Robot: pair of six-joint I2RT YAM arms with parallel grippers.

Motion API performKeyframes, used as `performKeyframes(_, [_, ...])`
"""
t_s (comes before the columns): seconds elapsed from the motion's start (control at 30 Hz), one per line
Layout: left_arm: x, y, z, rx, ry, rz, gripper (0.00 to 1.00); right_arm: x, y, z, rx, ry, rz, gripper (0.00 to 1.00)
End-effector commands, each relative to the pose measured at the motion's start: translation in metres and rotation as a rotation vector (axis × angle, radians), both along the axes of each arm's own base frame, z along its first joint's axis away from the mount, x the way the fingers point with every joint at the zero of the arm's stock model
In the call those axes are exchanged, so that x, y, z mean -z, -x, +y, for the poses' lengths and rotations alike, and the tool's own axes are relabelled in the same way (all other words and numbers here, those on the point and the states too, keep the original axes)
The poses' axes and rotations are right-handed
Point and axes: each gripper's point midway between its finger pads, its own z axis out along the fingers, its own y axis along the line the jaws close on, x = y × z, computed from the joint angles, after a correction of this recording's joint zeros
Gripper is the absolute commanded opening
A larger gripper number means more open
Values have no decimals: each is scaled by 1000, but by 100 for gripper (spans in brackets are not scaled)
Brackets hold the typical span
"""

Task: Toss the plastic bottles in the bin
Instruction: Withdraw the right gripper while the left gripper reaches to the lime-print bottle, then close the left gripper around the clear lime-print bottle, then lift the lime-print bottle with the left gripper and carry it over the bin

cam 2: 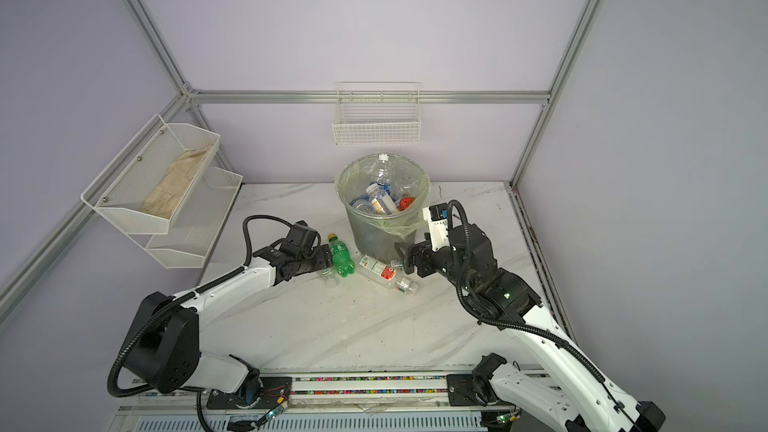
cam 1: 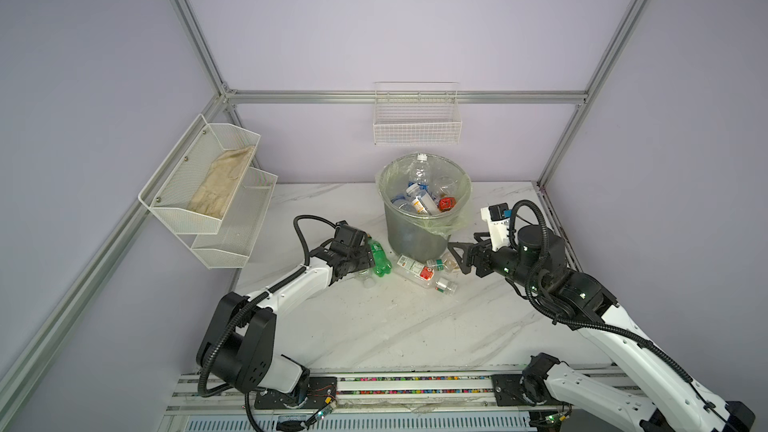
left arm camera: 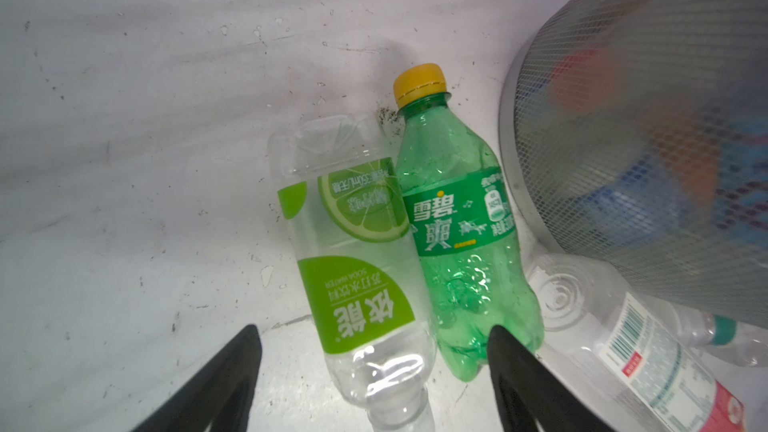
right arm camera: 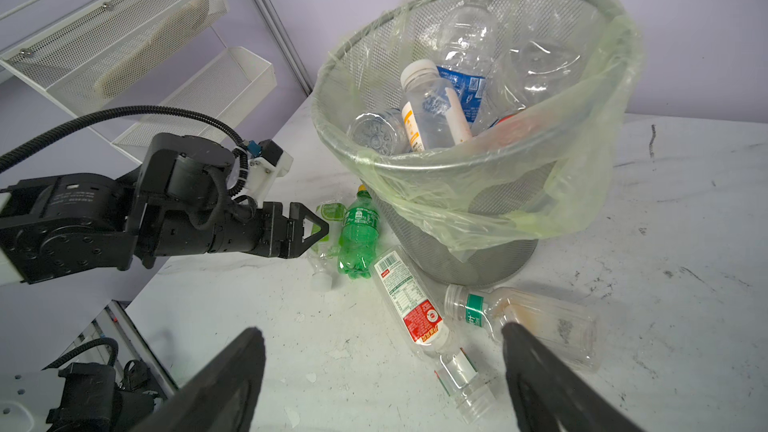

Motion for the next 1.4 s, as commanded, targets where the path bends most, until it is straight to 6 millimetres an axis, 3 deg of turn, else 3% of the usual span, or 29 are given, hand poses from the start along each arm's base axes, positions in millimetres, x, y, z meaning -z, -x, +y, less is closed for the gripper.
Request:
performKeyframes(0.0, [-27,-26,0,-27,-12,-77,82,1,3,-2,8,-5,4,91])
performKeyframes(0.5, [-1,-49,0,-45,-44,-18,72,4,5,-5,13,-5,16,89])
performKeyframes(0.8, [23,-44,11,-47,-69,43,63,4,4,-4,12,-5,17,89])
performKeyframes(1.17, [22,-36,21,-36,-86,41,39,2,6,-4,9,-8,17,90])
performKeyframes(1.37, [-1,-33,25,-39,-82,-16,36,5,8,-6,14,-12,25,89])
